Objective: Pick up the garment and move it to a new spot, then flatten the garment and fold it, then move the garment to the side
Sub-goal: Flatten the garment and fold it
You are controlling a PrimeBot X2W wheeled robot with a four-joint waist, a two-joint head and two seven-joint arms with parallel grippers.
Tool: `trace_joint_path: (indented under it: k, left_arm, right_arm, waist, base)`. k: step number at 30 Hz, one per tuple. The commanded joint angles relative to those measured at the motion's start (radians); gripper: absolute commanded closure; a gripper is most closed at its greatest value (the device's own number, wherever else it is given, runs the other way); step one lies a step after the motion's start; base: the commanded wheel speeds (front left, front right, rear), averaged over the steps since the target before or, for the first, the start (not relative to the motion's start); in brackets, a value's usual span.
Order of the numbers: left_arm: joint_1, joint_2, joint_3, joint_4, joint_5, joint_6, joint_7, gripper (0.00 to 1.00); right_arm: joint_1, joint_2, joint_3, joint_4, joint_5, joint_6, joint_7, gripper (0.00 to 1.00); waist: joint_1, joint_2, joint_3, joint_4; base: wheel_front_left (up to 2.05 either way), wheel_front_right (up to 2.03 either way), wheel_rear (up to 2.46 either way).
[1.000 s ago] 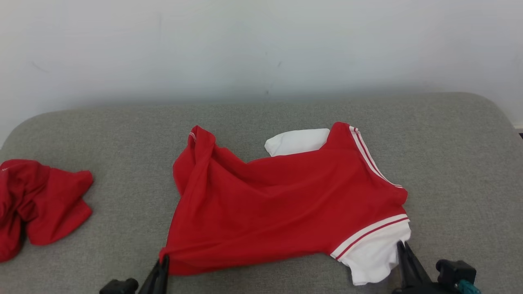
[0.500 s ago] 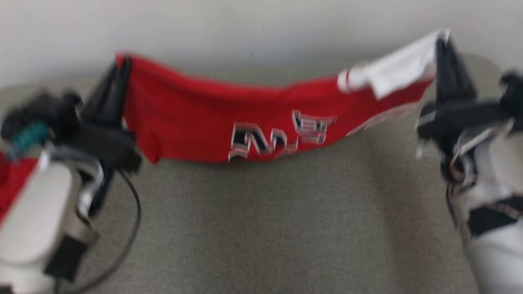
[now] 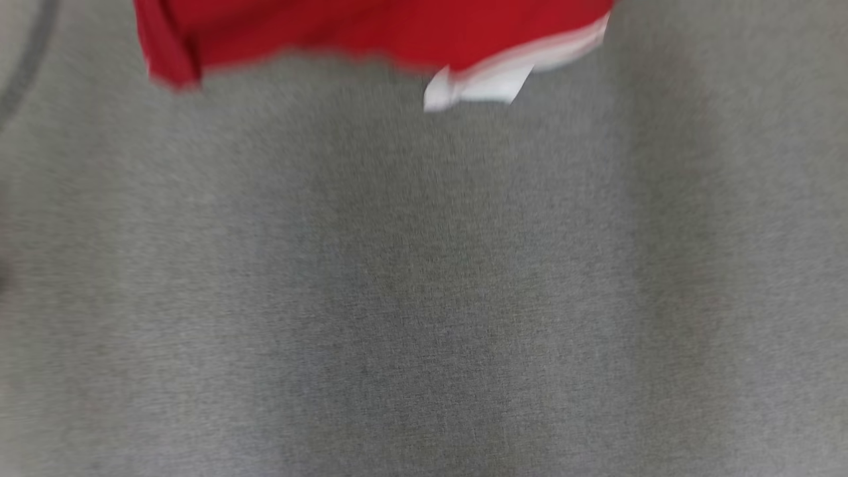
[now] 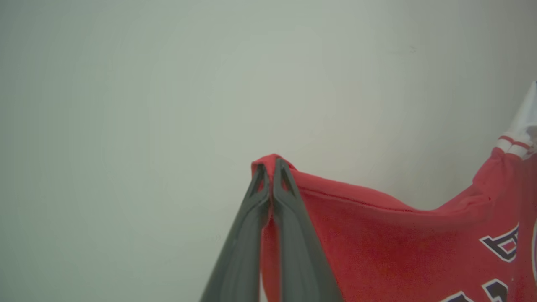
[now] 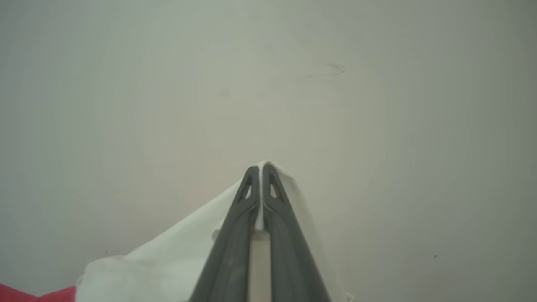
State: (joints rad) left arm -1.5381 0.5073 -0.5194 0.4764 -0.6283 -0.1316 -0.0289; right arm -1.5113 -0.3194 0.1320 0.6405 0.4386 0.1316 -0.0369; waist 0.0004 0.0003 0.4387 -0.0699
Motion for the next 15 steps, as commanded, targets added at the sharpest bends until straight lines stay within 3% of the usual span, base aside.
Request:
trace_joint_path:
  k: [1,9,15]
  left_arm:
    - [-0.06,0.01,-0.02,0.022,-0.015,0.002,0.008,1.0]
    - [-0.351,-0.004,-0.118,0.144,-0.06,0.002,0.001,1.0]
    - [-0.462,-0.012,-0.179,0.242,-0.108,0.002,-0.046,1.0]
  right_arm:
    - [-0.075,0.007,0.006,0.03,-0.008,-0.002,-0.002,1.0]
    - [-0.399,0.015,0.015,0.21,-0.064,-0.002,-0.022,1.0]
    - [-0.543,0.027,0.043,0.323,-0.115,-0.002,-0.054,1.0]
  waist:
    - [-0.0004,-0.0003,0.138,-0.033]
    - [-0.0004,-0.0003,0.186,-0.058]
    - [-0.0004,-0.0003,0.191,-0.074]
  base:
    - [0.0,0.0,0.0]
    - [0.0,0.0,0.0]
    - [0.0,0.0,0.0]
